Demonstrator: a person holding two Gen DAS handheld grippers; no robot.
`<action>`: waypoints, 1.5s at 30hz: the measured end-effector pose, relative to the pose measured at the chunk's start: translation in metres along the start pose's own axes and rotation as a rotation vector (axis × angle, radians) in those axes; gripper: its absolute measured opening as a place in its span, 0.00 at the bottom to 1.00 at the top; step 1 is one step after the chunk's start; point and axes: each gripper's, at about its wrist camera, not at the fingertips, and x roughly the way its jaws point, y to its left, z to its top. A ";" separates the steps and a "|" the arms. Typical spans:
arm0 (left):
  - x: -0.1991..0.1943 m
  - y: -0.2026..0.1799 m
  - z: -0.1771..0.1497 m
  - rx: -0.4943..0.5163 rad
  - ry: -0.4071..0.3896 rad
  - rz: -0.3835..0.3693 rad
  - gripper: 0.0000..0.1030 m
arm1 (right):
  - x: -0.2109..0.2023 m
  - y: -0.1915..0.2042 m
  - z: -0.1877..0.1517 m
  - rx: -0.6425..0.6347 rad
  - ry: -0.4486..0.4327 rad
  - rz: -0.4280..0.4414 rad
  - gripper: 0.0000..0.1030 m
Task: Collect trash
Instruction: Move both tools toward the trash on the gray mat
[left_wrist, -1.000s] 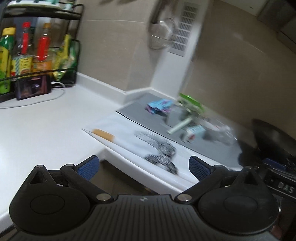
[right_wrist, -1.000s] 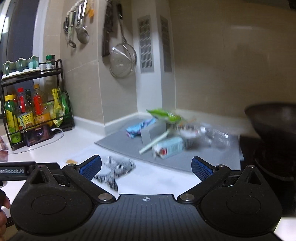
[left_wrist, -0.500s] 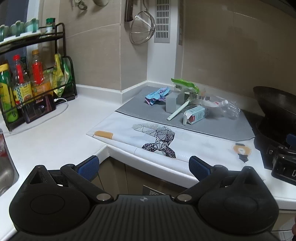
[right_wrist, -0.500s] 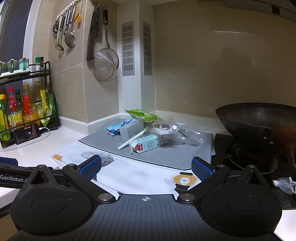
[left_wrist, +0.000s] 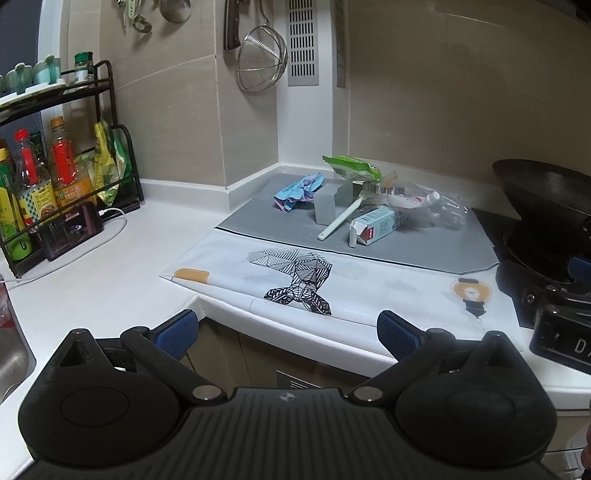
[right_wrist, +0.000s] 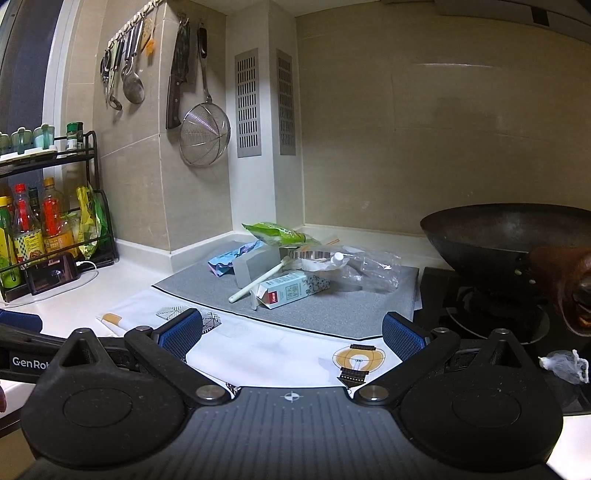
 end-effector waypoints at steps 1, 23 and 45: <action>0.000 -0.001 0.000 0.004 0.001 0.002 1.00 | 0.000 0.000 0.000 0.000 0.000 0.001 1.00; 0.004 -0.006 -0.004 0.022 -0.001 0.016 1.00 | 0.000 0.001 -0.006 0.012 0.002 -0.001 1.00; 0.013 -0.010 -0.005 0.030 0.014 0.019 1.00 | 0.007 0.001 -0.010 0.019 0.027 -0.002 1.00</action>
